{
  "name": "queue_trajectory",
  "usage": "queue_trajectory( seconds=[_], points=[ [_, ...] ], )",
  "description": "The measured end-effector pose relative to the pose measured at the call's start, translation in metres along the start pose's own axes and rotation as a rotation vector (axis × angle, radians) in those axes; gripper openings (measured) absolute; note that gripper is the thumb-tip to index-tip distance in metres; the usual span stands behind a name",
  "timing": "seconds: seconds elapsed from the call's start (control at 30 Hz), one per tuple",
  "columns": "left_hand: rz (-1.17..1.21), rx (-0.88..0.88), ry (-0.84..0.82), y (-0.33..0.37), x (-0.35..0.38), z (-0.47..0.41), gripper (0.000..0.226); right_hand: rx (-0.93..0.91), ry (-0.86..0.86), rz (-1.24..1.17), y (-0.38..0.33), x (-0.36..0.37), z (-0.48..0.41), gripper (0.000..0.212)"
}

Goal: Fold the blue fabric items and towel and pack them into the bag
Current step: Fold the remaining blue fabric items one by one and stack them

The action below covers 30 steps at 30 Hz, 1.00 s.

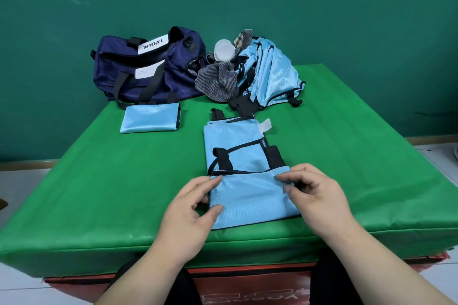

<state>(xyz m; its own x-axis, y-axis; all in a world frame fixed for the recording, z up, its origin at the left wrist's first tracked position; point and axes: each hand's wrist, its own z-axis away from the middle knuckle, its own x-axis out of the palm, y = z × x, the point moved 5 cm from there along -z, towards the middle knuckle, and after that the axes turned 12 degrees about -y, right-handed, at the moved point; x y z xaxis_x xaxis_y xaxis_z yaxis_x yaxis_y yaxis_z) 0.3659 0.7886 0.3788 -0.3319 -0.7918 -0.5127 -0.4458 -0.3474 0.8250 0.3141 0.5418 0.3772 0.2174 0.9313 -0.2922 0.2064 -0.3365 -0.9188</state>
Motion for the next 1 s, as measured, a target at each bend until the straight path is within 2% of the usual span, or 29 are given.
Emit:
queue_trajectory(
  seconds=[0.1, 0.17, 0.27, 0.4, 0.5, 1.0],
  points=[
    [0.01, 0.011, 0.002, 0.002, -0.001, 0.0, 0.054, 0.008, -0.008, 0.021, -0.002, 0.0, 0.001, 0.052],
    [0.018, -0.002, -0.012, 0.001, 0.001, 0.0, 0.059, 0.031, -0.019, 0.087, -0.001, 0.001, 0.002, 0.052],
    [-0.002, -0.052, -0.039, -0.003, 0.003, 0.0, 0.065, 0.084, -0.066, 0.228, 0.002, 0.005, 0.001, 0.048],
    [-0.013, -0.091, -0.05, -0.007, 0.006, -0.001, 0.06, 0.146, -0.181, 0.457, 0.0, 0.011, -0.002, 0.03],
    [0.0, -0.095, -0.061, -0.006, 0.007, -0.001, 0.063, 0.165, -0.26, 0.585, -0.001, 0.014, -0.003, 0.032],
    [-0.021, -0.118, -0.056, -0.011, 0.006, -0.002, 0.056, 0.158, -0.24, 0.661, 0.009, 0.013, -0.007, 0.04]
  ],
)
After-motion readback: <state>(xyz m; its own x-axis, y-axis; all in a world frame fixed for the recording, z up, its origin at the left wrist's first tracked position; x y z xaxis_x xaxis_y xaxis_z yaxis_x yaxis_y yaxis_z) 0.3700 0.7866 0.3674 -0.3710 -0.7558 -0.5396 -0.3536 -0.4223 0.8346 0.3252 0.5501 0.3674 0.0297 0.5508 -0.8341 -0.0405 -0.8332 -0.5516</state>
